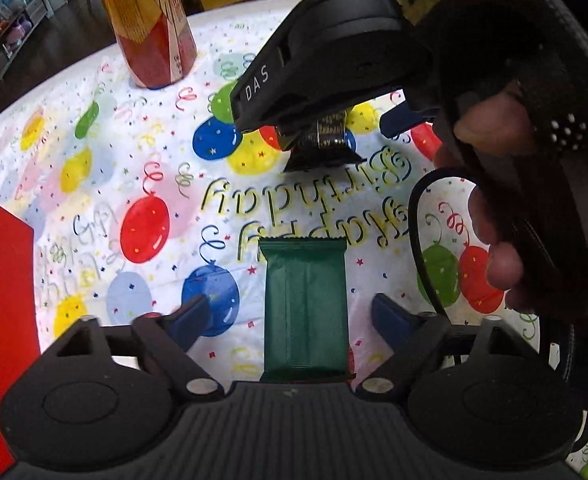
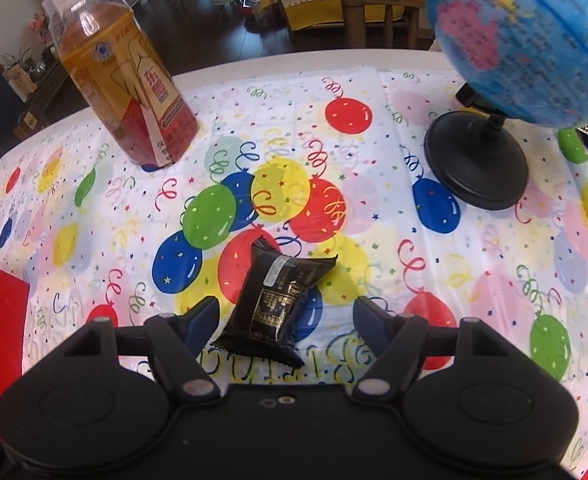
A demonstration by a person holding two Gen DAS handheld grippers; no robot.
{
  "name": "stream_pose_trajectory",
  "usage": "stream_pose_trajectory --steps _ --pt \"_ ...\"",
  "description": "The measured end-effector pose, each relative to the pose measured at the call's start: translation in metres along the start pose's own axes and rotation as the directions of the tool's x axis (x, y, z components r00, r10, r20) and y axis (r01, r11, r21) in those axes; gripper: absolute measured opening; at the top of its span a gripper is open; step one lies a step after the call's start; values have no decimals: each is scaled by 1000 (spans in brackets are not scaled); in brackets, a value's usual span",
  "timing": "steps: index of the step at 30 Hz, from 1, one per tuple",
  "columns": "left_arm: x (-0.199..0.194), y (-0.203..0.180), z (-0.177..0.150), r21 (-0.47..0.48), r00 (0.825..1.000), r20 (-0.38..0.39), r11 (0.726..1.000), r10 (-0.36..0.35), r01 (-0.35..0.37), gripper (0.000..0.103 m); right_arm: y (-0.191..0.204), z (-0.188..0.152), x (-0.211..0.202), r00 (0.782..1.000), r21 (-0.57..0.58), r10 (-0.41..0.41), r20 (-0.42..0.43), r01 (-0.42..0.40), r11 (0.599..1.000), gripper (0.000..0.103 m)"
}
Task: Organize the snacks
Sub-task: 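Grasp the green bar with the left gripper while the right grasps the black wrapped candy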
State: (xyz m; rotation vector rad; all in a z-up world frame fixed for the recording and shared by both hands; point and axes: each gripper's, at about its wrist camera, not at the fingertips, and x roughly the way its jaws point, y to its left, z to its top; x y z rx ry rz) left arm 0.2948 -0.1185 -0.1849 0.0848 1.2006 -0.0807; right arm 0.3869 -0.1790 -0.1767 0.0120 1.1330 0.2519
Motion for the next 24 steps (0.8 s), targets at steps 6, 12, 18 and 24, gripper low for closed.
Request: stream_pose_trajectory --steps 6,12,18,24 --pt "7 -2 -3 -5 999 -24 1000 -22 22 64 0 -2 6 1000 -8 22 -7 -22 1000 57" --pt "9 0 -5 -14 1000 -19 1000 -22 22 49 -1 -5 5 999 -7 47 -4 -47 999 36" --pt "6 8 -7 -48 999 -11 998 -32 32 44 -10 -10 -2 998 18 70 8 -70 997 32" --pt "0 21 -10 -96 999 -15 995 -42 41 44 -19 -18 -21 996 40 91 16 -92 995 32"
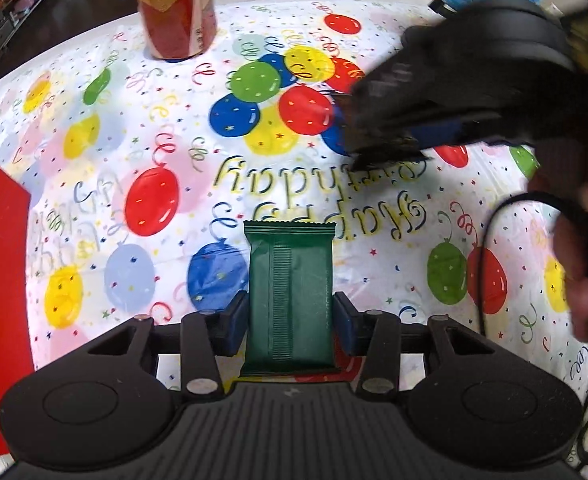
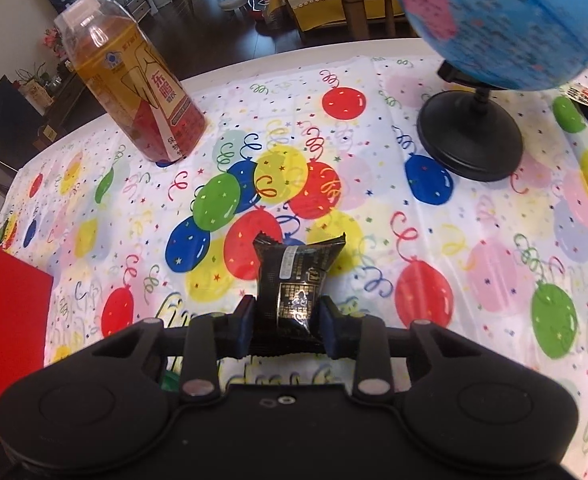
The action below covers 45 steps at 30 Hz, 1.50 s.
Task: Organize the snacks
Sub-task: 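Carry the green bar and black candy with both grippers into the red box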
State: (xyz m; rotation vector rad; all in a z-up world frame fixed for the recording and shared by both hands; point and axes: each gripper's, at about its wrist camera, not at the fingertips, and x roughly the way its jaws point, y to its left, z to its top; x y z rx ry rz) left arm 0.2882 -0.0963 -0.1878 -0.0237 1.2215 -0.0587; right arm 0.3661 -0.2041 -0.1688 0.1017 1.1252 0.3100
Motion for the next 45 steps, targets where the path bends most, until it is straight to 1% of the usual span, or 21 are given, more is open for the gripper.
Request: stream_pose_trajectory --steps 10,22,33,37,45 --pt "-39 24 -15 -68 1000 29 998 0 2 44 -1 -30 -52 999 -21 40 28 -39 999 31" --pt "-103 50 -41 -108 995 99 994 1 10 44 24 -72 -115 994 -76 98 57 -93 993 32" --pt "-162 98 -63 -145 983 184 989 18 9 44 69 -96 -156 986 -136 146 81 -134 982 32" --pt "-177 120 -69 -150 978 207 989 29 3 44 91 -102 -162 983 -152 162 82 -148 977 32" --pt "-198 172 -79 -171 973 225 985 45 -5 44 147 -109 -166 979 -187 185 87 -167 968 32"
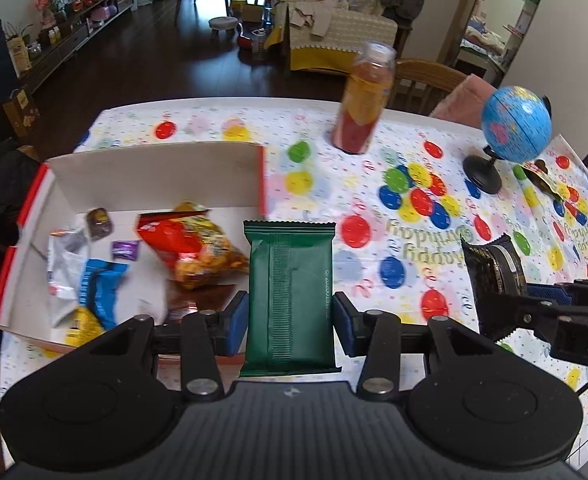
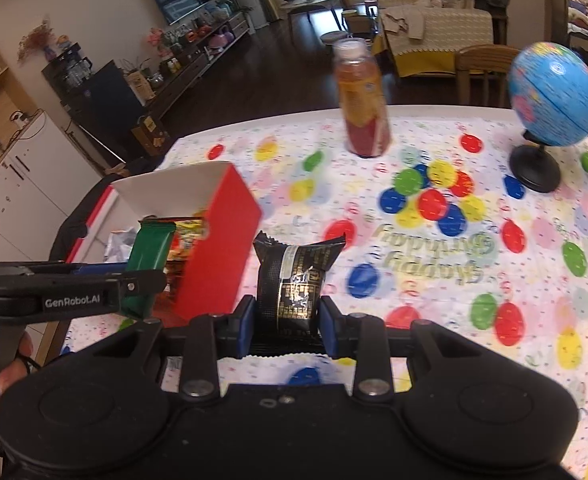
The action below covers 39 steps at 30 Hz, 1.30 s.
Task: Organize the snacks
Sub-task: 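Carry the green bar and black candy with both grippers into the red box, then open both grippers to drop the green bar and black candy in the box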
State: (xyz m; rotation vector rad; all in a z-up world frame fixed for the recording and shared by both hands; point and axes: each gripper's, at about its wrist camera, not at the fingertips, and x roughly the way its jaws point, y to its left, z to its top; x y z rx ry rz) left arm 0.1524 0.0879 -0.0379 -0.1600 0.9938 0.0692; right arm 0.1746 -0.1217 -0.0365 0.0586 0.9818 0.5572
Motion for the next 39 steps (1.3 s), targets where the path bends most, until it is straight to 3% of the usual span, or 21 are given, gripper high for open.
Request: stream_pose_trajectory --steps 13,23,39 --pt "-18 103 11 -34 998 21 998 52 -51 44 91 10 40 1000 -36 12 -6 -12 999 32" --pt "-1 178 23 -40 994 -12 993 107 -108 44 147 13 90 999 -53 -8 -40 6 999 32" --pt "57 208 28 18 986 -123 994 114 -112 44 192 13 158 990 -78 -54 -131 44 996 32"
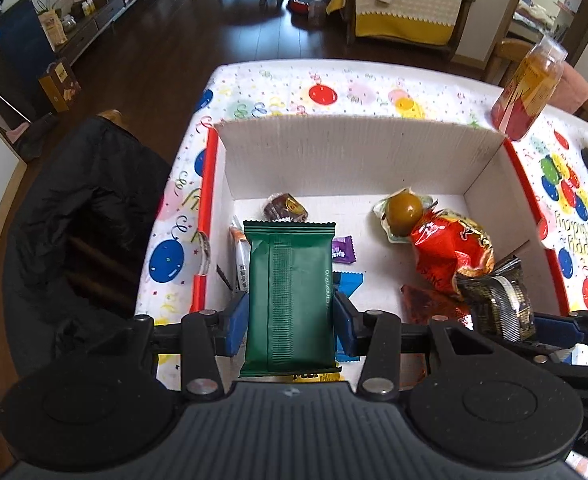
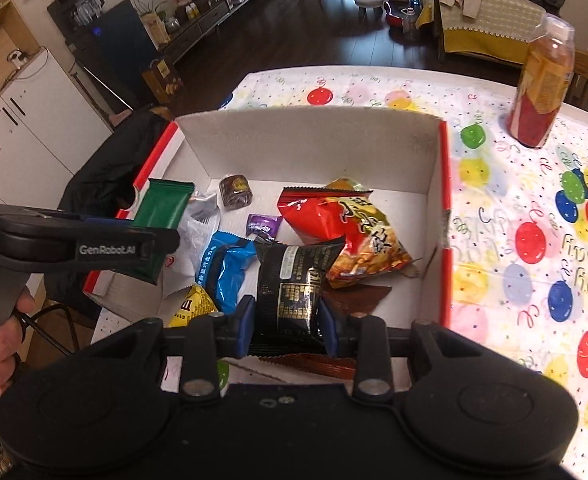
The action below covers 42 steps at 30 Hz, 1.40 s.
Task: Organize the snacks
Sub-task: 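Open both grippers to drop the green bar and black candy in the box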
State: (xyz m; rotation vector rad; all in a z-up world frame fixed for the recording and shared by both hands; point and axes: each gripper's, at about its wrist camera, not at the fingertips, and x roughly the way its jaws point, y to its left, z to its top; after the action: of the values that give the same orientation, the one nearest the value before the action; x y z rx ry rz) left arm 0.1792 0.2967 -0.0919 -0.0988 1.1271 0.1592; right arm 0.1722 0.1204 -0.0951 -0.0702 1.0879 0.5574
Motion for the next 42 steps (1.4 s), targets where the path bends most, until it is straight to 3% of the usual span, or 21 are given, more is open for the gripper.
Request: stream_pose_trajectory --steps 20,24,32,42 --pt "42 -15 -6 62 991 -137 998 -5 13 45 4 1 25 998 0 -14 -65 14 1000 36" --pt "40 -17 -9 65 991 -131 998 -6 14 53 4 -1 22 998 3 -17 -62 18 1000 38" --pt "27 -14 -12 33 993 -108 999 -39 43 71 3 -5 5 999 4 -44 -26 44 999 66" --pt "-5 -15 -24 39 998 -37 998 -57 59 82 -1 -15 -26 998 24 -49 30 48 999 80"
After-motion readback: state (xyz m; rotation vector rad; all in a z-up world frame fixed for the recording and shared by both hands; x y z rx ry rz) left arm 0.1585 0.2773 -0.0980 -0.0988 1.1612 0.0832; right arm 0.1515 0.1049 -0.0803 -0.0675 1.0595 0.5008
